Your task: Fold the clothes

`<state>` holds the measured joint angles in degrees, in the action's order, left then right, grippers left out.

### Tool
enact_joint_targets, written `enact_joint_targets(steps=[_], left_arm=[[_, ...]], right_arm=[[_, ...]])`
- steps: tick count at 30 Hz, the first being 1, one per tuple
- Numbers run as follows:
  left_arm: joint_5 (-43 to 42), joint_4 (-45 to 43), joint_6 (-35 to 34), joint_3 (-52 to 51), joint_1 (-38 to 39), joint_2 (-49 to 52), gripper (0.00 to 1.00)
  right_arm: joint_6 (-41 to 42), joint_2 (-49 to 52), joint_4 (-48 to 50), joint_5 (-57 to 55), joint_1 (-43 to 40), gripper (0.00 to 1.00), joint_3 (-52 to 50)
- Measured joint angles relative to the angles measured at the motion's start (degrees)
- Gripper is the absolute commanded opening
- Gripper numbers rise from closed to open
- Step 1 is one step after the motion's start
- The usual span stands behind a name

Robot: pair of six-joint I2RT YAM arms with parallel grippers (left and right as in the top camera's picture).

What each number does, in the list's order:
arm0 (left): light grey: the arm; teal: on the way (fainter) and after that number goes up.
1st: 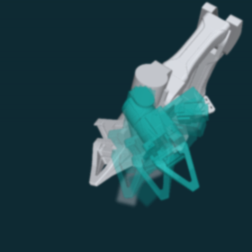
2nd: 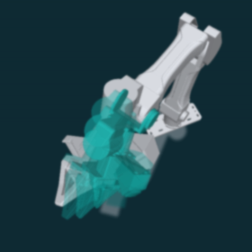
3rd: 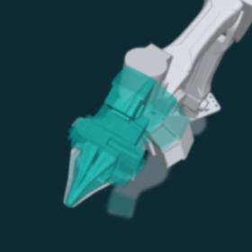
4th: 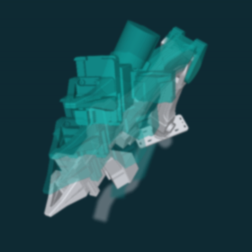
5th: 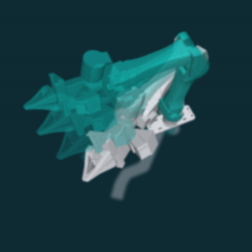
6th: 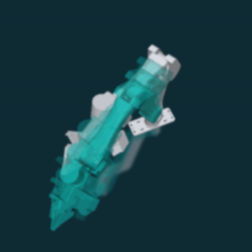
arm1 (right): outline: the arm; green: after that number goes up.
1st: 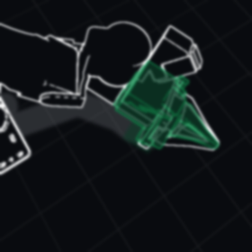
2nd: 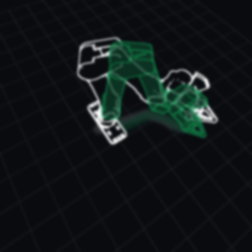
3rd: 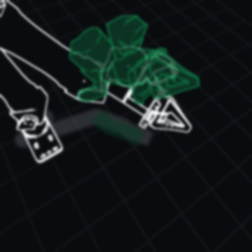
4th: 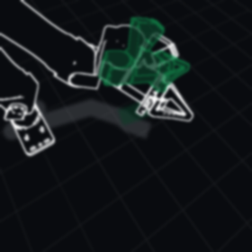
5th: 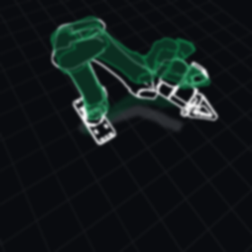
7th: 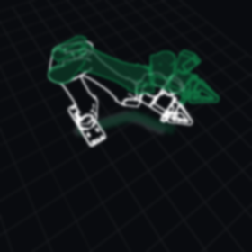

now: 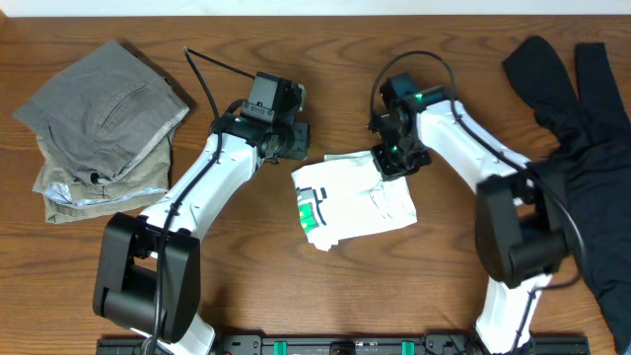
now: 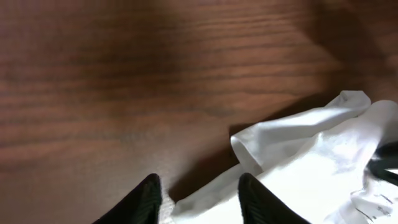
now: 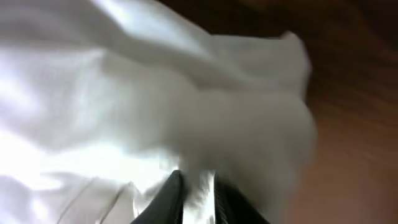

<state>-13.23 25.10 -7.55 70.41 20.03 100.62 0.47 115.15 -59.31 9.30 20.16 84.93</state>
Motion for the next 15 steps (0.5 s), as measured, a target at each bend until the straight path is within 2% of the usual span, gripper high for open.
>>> enact_joint_targets(steps=[7, 15], left_arm=[[0.2, -1.4, 3.3, 0.0, 0.0, 0.4, 0.47], [0.2, -3.7, 4.8, 0.0, 0.0, 4.7, 0.48]], right_arm=[[-0.1, -13.2, -8.2, 0.5, 0.0, 0.19, 2.2], [-0.1, -13.9, -9.1, 2.3, 2.7, 0.19, -1.3]])
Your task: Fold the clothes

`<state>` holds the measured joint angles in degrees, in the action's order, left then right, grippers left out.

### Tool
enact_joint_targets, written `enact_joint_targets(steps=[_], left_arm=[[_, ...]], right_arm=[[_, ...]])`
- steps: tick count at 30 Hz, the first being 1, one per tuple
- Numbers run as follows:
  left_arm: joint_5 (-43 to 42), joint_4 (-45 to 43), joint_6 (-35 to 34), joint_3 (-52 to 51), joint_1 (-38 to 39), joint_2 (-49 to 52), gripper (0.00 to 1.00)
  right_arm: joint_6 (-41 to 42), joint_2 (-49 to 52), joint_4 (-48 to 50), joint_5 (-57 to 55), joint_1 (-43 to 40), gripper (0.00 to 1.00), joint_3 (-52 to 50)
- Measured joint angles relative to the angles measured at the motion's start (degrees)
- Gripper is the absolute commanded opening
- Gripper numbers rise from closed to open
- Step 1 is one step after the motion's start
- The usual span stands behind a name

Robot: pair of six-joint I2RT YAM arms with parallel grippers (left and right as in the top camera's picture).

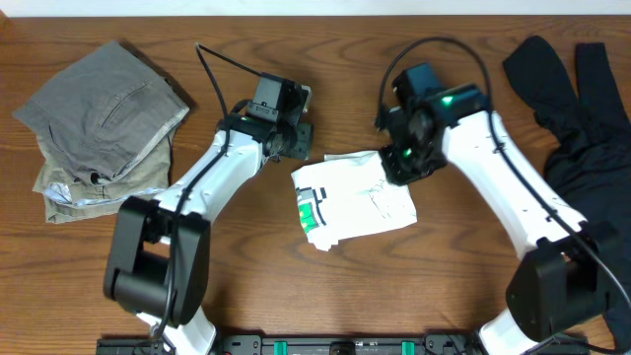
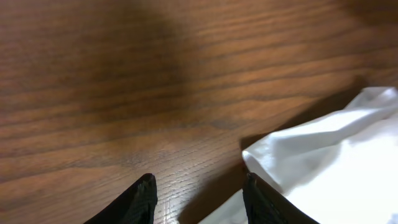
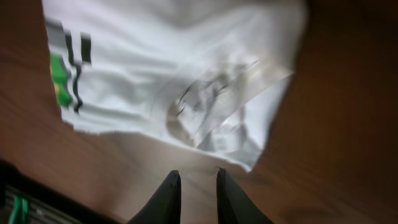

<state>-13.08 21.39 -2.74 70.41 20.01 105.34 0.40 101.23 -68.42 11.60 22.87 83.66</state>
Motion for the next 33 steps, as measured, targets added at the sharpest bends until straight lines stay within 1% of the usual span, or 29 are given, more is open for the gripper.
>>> enact_joint_targets(steps=[4, 8, 14, 19, 21, 22, 27, 30, 33], left_arm=[[0.0, 0.7, 0.0, 0.0, 0.0, 2.7, 0.48], [-0.9, 1.8, 0.0, 0.0, 0.0, 4.2, 0.48], [-2.4, 7.3, 0.0, -0.1, 0.0, 4.9, 0.47], [-3.1, 10.7, -0.2, -1.5, 0.0, 5.0, 0.46], [-3.3, 13.4, -0.4, -2.0, 0.0, 5.0, 0.36], [-3.7, 15.0, -0.6, -2.2, 0.0, 5.0, 0.33], [-6.4, 20.4, -1.0, -2.4, 0.0, 5.1, 0.26], [-7.6, 22.6, -2.1, -2.5, 0.0, 5.2, 0.22], [-8.0, 24.2, -2.9, -2.5, 0.2, 5.2, 0.20]], right_arm=[[0.5, 0.1, 3.0, 0.5, 2.7, 0.19, -5.2], [1.4, 0.2, 6.9, 0.7, 3.5, 0.20, -10.0], [2.4, 0.3, 15.6, 0.6, 3.7, 0.25, -18.7], [2.7, 0.3, 21.9, 0.5, 3.7, 0.27, -24.2], [3.1, 0.3, 23.9, -0.3, 3.7, 0.28, -25.3], [3.4, 0.3, 24.6, -1.1, 3.7, 0.30, -25.4], [4.7, 0.3, 31.8, -7.6, 3.6, 0.33, -25.6], [5.0, 0.3, 38.1, -11.7, 3.5, 0.35, -25.7], [5.1, 0.3, 44.8, -14.4, 2.5, 0.35, -25.7]])
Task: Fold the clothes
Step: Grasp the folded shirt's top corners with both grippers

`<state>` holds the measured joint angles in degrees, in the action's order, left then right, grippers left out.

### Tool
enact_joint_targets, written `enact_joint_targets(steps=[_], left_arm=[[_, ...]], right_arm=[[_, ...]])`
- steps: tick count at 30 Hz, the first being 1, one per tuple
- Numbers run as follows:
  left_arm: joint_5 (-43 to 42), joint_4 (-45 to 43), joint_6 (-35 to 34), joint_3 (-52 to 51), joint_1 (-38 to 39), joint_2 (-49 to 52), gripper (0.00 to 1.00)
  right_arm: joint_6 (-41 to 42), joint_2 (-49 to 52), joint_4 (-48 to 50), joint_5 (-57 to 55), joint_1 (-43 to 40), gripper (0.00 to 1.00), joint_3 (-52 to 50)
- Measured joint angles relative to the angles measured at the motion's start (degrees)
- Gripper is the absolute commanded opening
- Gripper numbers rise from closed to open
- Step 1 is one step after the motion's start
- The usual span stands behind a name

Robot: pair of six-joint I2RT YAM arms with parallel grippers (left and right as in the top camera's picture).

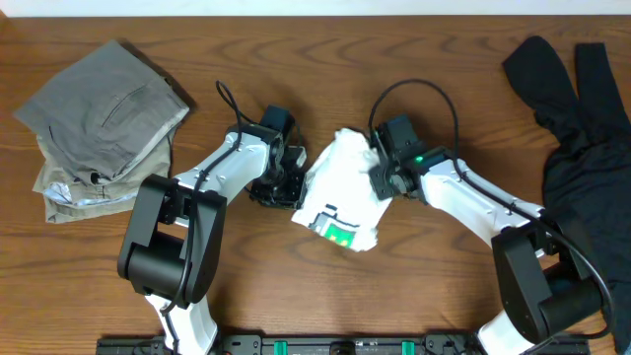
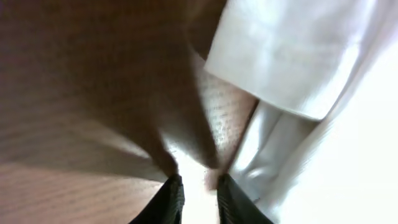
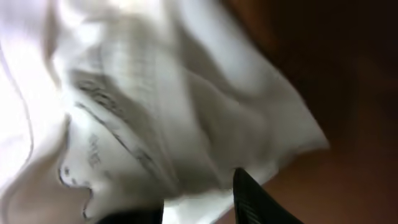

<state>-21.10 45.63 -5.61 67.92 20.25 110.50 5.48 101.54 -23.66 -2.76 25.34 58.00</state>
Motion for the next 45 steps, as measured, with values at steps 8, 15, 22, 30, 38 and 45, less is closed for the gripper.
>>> enact_joint_targets(steps=[8, 15, 22, 30, 38, 45], left_arm=[[-0.2, 0.4, -0.8, 0.0, 3.6, 0.0, 0.15], [1.4, 0.4, -1.7, -0.1, 4.2, -0.9, 0.16], [4.4, -2.5, -1.8, -0.1, 0.1, -8.2, 0.51], [-0.9, -14.9, -0.7, -0.1, -0.7, -9.6, 0.64], [-7.6, -18.1, 1.3, -0.1, -0.7, -7.6, 0.67], [-8.8, -18.6, 3.1, -0.1, -0.7, -3.3, 0.68]], right_arm=[[-0.6, 0.0, 7.3, -3.0, -1.9, 0.38, 0.0], [-1.6, -0.9, 3.3, -1.6, -1.9, 0.41, 0.0], [-1.8, -9.2, -0.4, 5.2, -1.9, 0.40, 0.1], [-1.9, -5.4, -2.3, 9.7, -1.9, 0.35, 0.2], [-2.1, 3.7, 0.0, 11.3, -1.6, 0.30, 0.5], [-2.1, 4.7, 0.3, 10.7, -1.6, 0.27, 1.4]])
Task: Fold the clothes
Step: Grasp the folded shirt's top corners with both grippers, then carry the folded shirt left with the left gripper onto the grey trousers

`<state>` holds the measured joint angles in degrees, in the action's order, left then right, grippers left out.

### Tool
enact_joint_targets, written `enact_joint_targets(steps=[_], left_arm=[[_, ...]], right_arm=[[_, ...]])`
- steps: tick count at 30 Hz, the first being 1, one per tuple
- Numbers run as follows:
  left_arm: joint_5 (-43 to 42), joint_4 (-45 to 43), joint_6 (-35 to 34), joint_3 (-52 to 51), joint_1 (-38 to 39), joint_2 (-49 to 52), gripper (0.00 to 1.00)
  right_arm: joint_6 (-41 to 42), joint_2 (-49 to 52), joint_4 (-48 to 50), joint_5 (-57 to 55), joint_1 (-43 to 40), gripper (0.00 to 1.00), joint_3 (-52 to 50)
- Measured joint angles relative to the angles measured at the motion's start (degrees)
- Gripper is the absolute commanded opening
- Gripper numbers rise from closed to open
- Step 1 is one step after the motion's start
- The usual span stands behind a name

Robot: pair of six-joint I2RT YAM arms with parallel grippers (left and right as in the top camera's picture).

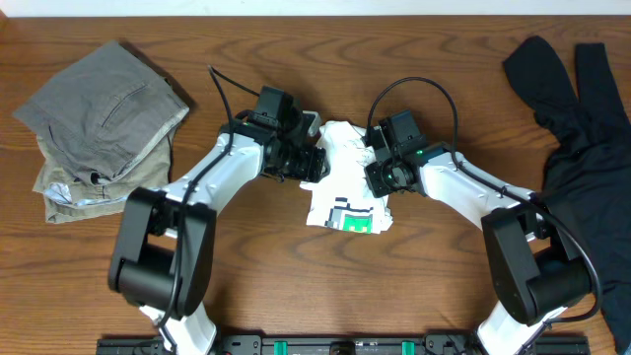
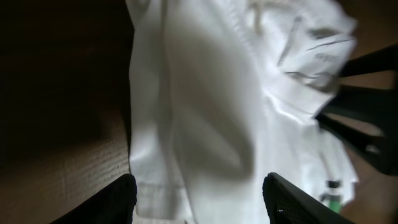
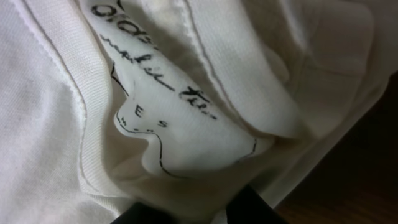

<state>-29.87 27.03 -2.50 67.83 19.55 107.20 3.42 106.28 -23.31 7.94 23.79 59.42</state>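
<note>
A white shirt (image 1: 345,182) with a green print (image 1: 347,219) lies bunched at the table's middle. My left gripper (image 1: 310,161) is at the shirt's upper left edge. In the left wrist view it (image 2: 199,199) stands open, with white cloth (image 2: 211,112) spread beneath its wide-apart fingers. My right gripper (image 1: 378,177) is at the shirt's right side. The right wrist view shows it (image 3: 202,211) shut on a thick fold of the shirt (image 3: 186,74), near black script lettering.
A folded pile of grey trousers (image 1: 99,113) lies at the far left. A black garment (image 1: 582,128) sprawls along the right edge. Bare wooden table (image 1: 246,256) lies in front of the shirt.
My left gripper was shut on the shirt's left edge; it is now open over the cloth. The shirt has shifted slightly right and lies lower. The right gripper still grips its fold.
The shirt first lay spread flat, my right gripper shut on its upper edge and the left open beside it. Then the right gripper was off the cloth. Later both grippers held the shirt bunched up. Now only the right one holds it.
</note>
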Motion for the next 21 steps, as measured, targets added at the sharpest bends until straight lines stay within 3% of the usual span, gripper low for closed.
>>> enact_joint_targets(steps=[15, 21], left_arm=[[3.3, -3.6, 1.1, 0.0, 0.0, 4.4, 0.69], [-0.4, -4.6, 1.2, 0.7, -0.1, 5.9, 0.62]], right_arm=[[0.0, 0.2, -0.8, -0.2, 0.0, 0.27, 0.5], [0.0, 0.2, -0.9, -0.3, 0.0, 0.27, 0.5]])
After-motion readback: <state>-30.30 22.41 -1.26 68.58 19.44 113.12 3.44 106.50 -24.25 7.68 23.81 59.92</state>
